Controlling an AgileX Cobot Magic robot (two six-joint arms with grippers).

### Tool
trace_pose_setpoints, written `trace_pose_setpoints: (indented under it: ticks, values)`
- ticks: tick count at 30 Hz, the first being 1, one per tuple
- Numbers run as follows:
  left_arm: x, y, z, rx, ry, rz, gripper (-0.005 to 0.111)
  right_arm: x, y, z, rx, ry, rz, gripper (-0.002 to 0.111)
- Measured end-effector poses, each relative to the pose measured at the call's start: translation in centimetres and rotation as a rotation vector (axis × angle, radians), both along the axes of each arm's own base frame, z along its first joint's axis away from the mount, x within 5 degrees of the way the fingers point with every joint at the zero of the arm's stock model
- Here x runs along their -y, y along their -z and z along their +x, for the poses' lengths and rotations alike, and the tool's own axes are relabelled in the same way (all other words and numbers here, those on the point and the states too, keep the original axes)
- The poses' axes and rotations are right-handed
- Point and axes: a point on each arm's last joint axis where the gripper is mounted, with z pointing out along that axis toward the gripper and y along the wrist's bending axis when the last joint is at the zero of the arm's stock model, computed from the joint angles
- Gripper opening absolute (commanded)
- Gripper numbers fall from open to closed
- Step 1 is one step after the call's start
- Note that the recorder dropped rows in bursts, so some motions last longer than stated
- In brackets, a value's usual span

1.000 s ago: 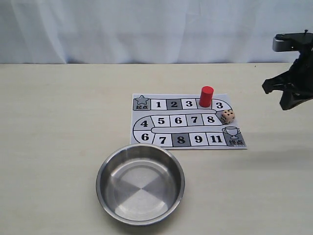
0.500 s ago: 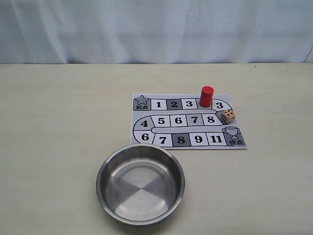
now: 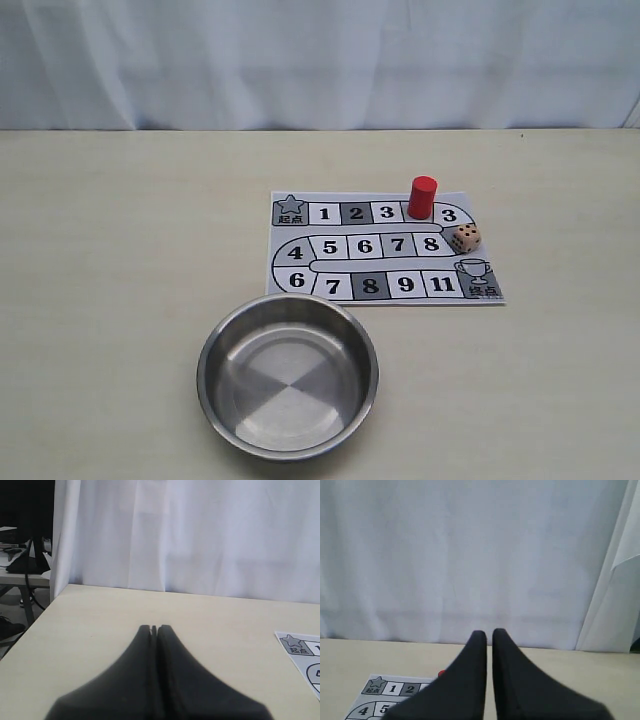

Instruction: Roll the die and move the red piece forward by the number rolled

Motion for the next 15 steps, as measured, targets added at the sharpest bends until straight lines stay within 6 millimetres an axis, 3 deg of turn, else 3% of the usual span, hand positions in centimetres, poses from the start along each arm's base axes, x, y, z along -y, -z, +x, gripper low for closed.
trace_pose_setpoints:
  ticks: [2,6,15]
  values:
    - [0.0,0.0,0.0,0.0,0.0,0.0,0.0,-0.1,0.6,-1.9,0.018,-0.006,-0.004,0.004]
    - [0.0,0.0,0.0,0.0,0.0,0.0,0.0,0.1,1.5,-3.6,0.019,-0.074,-0.006,0.004]
    - [0.0,0.0,0.0,0.0,0.0,0.0,0.0,0.7,2.0,-4.6,0.031,-0.071,-0.032,0.004]
